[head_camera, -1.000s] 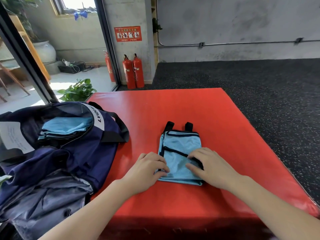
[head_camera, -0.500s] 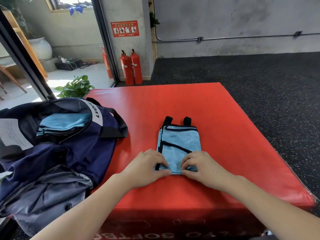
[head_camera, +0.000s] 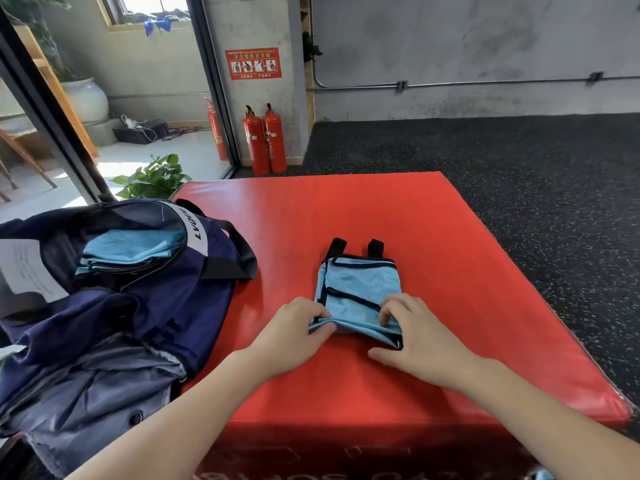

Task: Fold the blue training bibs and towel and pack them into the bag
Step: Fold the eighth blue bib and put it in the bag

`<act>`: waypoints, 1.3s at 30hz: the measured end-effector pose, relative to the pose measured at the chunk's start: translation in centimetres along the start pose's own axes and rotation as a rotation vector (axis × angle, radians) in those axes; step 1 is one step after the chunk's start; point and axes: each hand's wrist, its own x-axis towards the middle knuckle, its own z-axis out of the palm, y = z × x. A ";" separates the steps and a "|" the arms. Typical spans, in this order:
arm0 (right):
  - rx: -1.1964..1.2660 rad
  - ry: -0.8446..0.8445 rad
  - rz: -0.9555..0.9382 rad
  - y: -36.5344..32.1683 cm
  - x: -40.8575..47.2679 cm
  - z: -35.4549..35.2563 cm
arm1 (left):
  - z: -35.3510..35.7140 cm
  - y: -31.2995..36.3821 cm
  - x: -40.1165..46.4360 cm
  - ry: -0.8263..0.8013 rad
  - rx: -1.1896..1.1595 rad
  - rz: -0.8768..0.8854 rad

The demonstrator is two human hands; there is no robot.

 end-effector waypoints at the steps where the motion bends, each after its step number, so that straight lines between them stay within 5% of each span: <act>1: 0.000 0.022 -0.002 0.2 -0.1 -0.2 | 0.0 0.1 0.0 0.018 -0.020 0.027; 5: 0.142 0.047 0.044 0.2 -0.1 -1.5 | -0.2 1.3 -0.2 0.094 -0.116 0.099; 15: 0.483 0.095 0.195 1.3 0.9 -3.1 | 0.1 2.9 0.4 0.183 -0.368 -0.131; 27: 0.369 0.222 0.236 2.5 4.3 -1.3 | 0.8 2.0 2.1 0.271 -0.288 -0.257; 33: 0.194 0.196 0.180 3.0 5.0 -0.2 | 1.1 1.4 2.7 0.238 -0.028 -0.263; 39: 0.185 0.218 0.154 3.3 5.7 0.1 | 1.5 1.7 3.9 0.256 0.119 0.074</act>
